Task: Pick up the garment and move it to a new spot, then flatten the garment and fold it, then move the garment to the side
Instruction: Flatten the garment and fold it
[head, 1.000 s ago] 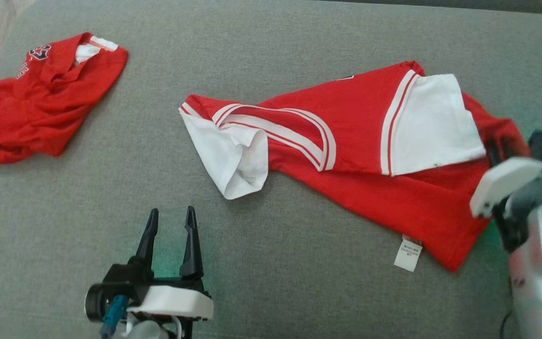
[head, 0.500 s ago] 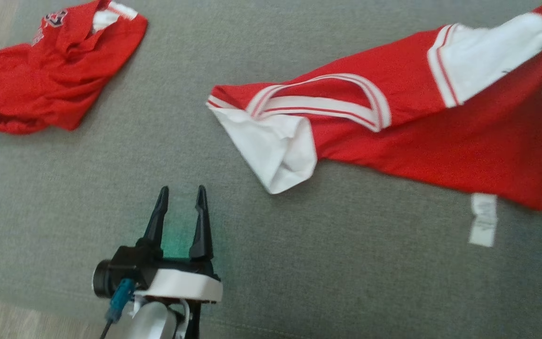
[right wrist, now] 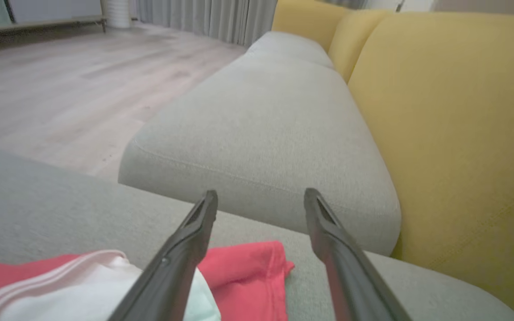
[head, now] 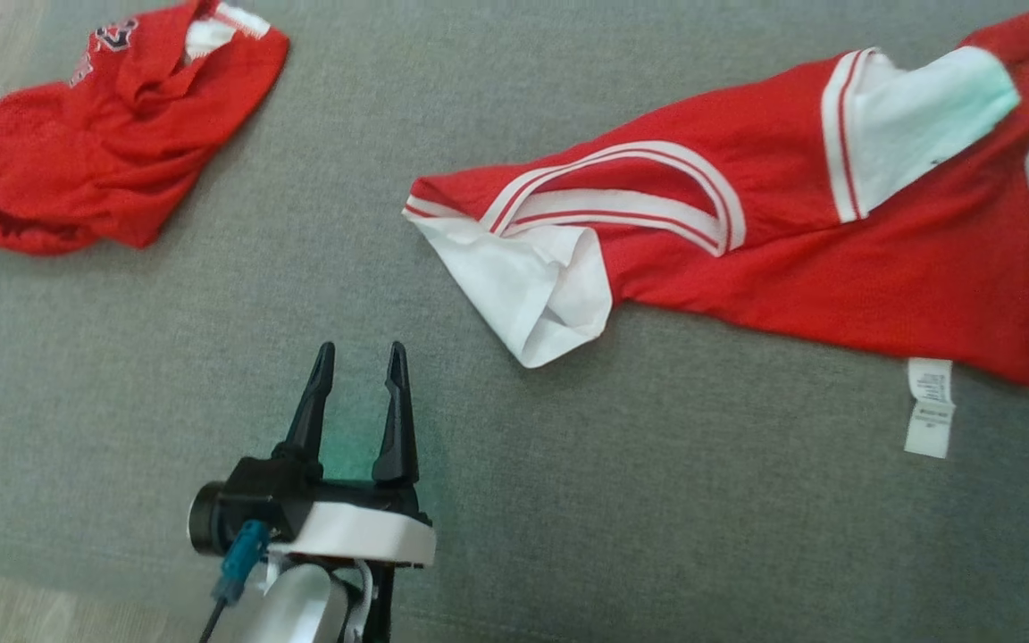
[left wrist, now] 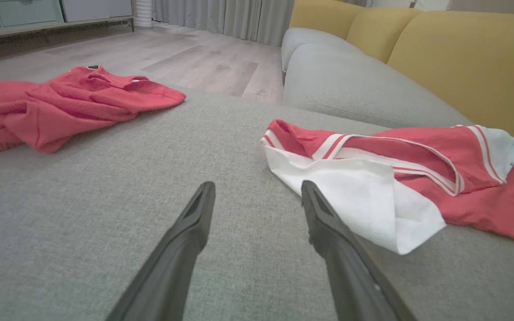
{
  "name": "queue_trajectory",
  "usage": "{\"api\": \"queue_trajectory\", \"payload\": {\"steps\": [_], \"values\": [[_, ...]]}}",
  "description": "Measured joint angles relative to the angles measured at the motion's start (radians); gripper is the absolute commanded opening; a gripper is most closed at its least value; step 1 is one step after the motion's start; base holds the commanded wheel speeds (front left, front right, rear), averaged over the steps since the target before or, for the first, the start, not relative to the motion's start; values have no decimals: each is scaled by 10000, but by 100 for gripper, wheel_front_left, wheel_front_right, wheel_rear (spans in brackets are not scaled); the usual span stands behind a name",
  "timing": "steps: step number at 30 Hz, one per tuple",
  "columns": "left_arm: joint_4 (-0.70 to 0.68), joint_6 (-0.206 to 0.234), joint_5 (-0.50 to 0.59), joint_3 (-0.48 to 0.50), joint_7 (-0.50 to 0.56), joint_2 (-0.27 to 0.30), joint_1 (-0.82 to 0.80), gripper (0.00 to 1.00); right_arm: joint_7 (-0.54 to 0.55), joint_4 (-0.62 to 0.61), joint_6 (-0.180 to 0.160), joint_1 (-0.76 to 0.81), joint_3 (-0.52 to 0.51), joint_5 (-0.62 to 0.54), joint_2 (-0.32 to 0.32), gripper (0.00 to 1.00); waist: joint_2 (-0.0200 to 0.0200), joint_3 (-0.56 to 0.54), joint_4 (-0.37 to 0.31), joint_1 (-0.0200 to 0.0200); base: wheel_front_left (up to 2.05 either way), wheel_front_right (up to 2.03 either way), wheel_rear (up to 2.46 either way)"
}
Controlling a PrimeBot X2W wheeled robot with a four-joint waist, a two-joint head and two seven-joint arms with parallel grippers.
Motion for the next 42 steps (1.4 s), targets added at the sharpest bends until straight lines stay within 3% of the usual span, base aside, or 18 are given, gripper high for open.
{"api": "queue_trajectory", "payload": {"steps": [7,19,28,36,42], "values": [[176,-46,148,176,-2,0,170,100,-1197,-449,0,870,-594,27,863,100,0,-828,-367,-1,0,0,0],[460,-86,238,272,0,38,939,100,-1724,-3396,0,5559,-947,176,2855,100,0,-2381,-1097,-2,0,0,0],[499,4,199,282,15,117,1248,100,-1676,-5101,0,8427,380,1697,3032,100,0,-2906,-1434,-1,0,0,0],[644,2,253,130,362,153,1063,100,-1321,-6148,0,8610,508,1776,3032,100,0,-2729,-1566,0,0,0,0],[1256,-19,316,-412,993,61,-626,100,-1139,-6552,0,8568,514,1685,3032,100,0,-2379,-1732,1,0,0,0]]}}
